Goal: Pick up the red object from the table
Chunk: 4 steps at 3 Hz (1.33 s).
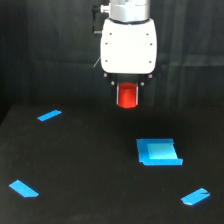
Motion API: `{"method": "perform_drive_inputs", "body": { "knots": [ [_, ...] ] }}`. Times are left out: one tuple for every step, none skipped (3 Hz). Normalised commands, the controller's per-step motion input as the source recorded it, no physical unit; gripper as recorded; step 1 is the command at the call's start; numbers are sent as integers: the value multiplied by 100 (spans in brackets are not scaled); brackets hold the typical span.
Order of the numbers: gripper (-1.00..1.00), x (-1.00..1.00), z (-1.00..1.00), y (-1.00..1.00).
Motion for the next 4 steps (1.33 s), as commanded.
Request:
{"method": "perform_drive_inputs", "body": {
  "knots": [
    [-92, 7, 18, -14],
    [-87, 3, 19, 0],
    [-71, 0, 10, -5],
    [-48, 15, 21, -3]
  ]
}}
